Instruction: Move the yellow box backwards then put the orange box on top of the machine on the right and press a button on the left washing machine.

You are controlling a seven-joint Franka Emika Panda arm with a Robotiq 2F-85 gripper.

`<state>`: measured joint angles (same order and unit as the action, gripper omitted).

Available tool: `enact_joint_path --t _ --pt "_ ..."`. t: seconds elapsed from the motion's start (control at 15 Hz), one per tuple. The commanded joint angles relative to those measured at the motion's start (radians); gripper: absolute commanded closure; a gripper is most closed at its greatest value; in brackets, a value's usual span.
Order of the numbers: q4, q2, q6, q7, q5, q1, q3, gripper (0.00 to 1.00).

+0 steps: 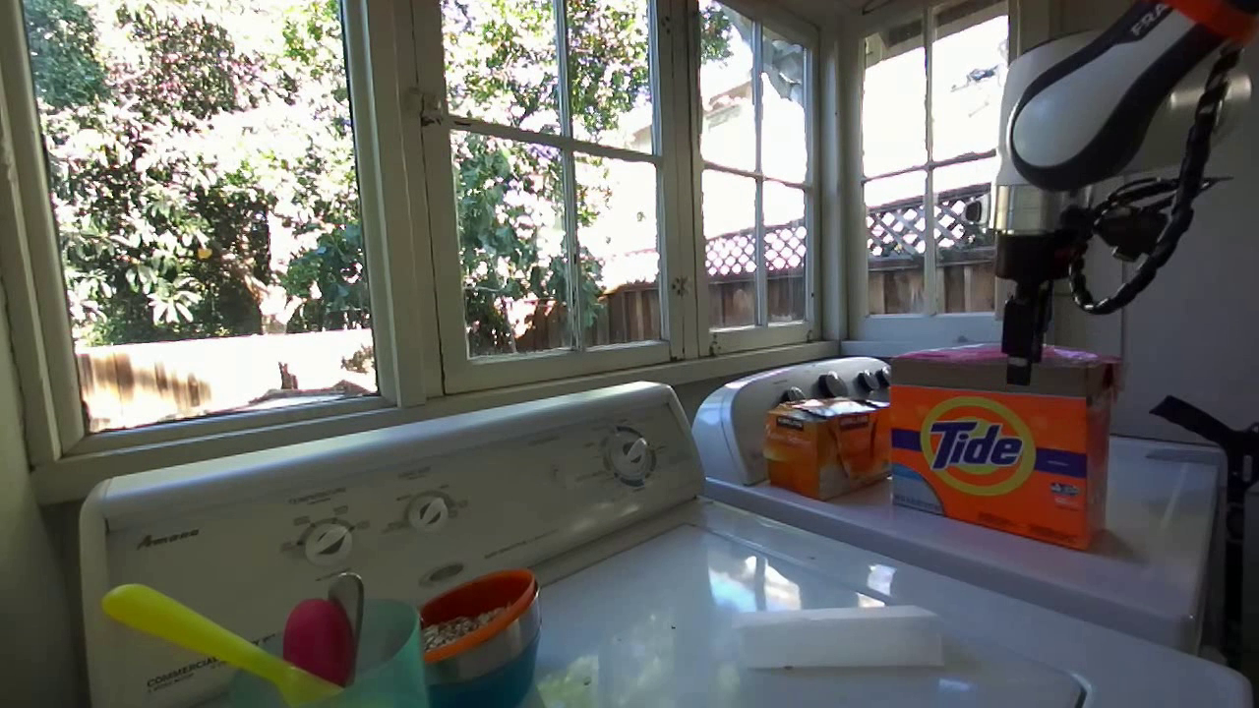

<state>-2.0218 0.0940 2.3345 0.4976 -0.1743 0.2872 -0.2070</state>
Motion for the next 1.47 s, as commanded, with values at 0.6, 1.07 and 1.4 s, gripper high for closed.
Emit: enact_joint_path --t 0.6,1.07,1.4 --pt "0.099 -0.15 -0.355 -0.287 0.344 -0.119 0.041 0.0" --pt "0.119 -0.133 -0.326 -0.388 0.435 -0.173 0.09 0.0" --pt "0.264 -0.001 -0.253 -0.279 0.485 -0.194 0.111 0.0"
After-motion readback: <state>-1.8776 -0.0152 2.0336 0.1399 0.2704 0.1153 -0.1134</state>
